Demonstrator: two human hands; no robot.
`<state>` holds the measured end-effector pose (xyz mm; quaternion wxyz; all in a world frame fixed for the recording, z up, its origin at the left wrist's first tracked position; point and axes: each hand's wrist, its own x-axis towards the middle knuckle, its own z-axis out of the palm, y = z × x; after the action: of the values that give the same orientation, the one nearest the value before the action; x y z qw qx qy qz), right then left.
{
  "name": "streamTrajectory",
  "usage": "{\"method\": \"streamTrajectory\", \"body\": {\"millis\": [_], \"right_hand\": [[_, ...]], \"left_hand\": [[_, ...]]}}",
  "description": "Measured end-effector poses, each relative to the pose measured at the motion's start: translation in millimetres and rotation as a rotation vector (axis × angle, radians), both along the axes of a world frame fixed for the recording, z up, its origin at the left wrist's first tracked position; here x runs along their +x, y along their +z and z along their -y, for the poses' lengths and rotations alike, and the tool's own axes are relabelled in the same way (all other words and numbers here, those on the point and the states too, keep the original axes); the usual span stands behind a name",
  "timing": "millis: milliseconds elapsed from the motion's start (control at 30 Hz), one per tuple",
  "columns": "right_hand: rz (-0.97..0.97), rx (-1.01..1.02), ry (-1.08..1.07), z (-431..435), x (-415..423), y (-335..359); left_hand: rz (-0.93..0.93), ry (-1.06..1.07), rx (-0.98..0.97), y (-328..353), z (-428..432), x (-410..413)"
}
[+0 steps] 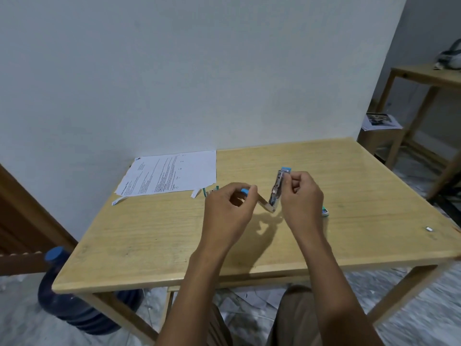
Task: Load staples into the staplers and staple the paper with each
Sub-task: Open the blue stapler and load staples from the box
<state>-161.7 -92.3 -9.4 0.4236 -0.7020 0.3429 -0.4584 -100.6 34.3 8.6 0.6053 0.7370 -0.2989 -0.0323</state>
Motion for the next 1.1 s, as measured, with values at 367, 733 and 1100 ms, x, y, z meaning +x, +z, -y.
{"method": "streamTrajectory", "body": {"millis": [367,733,1100], "right_hand": [[0.075,0.491,0.325,-9.5,-2.1,9.4],[-0.016,-0.024,0.342,-41.0,-2.3,-8.2],[-0.089,-0.252,0.347,-42.0,-4.1,-7.3]], "left_hand": [[-0.749,-0.608,0.105,-12.5,-24.3,-1.4],[-0.996,-0.396,-0.345,-20.2,-4.4,-10.6],[-0.957,-0.285,-0.350,-18.0,-2.5,-12.0]]}}
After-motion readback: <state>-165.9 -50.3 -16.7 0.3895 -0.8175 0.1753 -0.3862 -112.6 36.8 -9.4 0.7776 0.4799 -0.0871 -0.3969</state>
